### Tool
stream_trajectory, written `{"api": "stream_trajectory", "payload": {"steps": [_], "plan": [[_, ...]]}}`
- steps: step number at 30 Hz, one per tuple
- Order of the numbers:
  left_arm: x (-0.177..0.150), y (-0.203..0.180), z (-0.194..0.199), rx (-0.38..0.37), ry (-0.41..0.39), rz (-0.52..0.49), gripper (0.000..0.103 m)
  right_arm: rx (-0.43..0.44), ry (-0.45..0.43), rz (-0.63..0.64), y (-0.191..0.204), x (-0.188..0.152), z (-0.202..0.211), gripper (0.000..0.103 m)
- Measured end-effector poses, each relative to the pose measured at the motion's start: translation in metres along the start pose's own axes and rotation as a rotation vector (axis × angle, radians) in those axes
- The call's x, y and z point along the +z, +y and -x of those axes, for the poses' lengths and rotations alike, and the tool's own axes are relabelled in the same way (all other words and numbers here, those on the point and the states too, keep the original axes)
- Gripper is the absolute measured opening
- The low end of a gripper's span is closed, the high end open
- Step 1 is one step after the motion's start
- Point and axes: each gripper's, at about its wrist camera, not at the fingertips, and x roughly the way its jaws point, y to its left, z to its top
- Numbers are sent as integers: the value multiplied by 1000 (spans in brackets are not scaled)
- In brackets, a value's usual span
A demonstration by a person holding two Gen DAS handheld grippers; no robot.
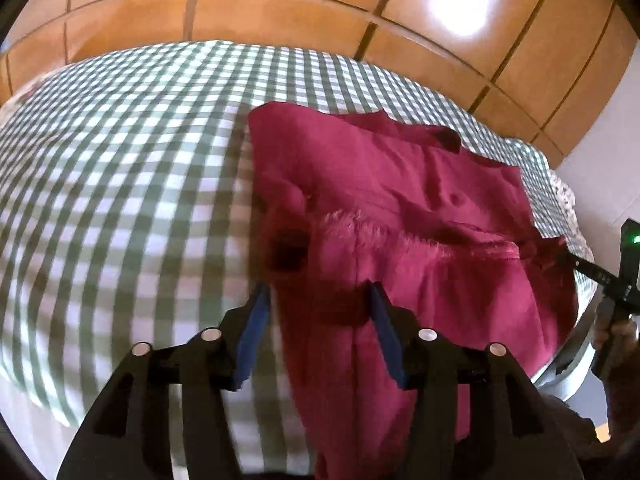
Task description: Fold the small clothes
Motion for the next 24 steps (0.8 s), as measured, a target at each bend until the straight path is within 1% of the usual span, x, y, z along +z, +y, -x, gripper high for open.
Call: {"api": "stream_trajectory", "payload": {"steps": [1,2,3,4,5,6,7,9,11,13,15,17,20,21,22,24], "plan": [[0,-1,-1,-6,-2,-13,38,-5,-3,8,3,3,-3,41],[1,-5,-3,7,-7,-32,31,-4,-4,17,4,3,-5,30],[2,-8,-5,22,-9,-43,20,-12,-2,28,5,4,-6,23],[2,-8,-4,28,-20,-45,17,-28,-3,34,7,3,-7,8],[1,-7,0,30,-39,-46,13,-46,-5,35,7,2,-7,7],[-1,-7,4,36,-55,-47,11,-45,-5,26,2,0,-3,7],[-3,-6,11,43,-74,-47,10,-39,-4,8,-1,-1,0,7],[-7,-5,25,31,-100,-50,10,-14,-19,-11,-2,-1,13,7],[-10,-8,36,31,-114,-80,10,18,-37,-12,-2,0,27,7],[-14,-10,45,41,-128,-108,10,27,-51,-6,-3,1,38,7],[-15,-11,46,44,-133,-119,10,18,-43,-1,-3,0,37,7],[-14,-13,43,66,-140,-130,10,-3,-27,-10,-3,-1,31,7],[-3,-15,38,78,-151,-124,10,-16,-22,-42,-4,2,21,7],[2,-14,34,88,-151,-107,12,-17,-26,-47,-3,4,19,7],[5,-13,29,104,-139,-93,17,-18,-25,-53,-3,5,16,7],[9,-14,14,161,-86,-95,42,-26,4,-62,-3,5,5,11]]}}
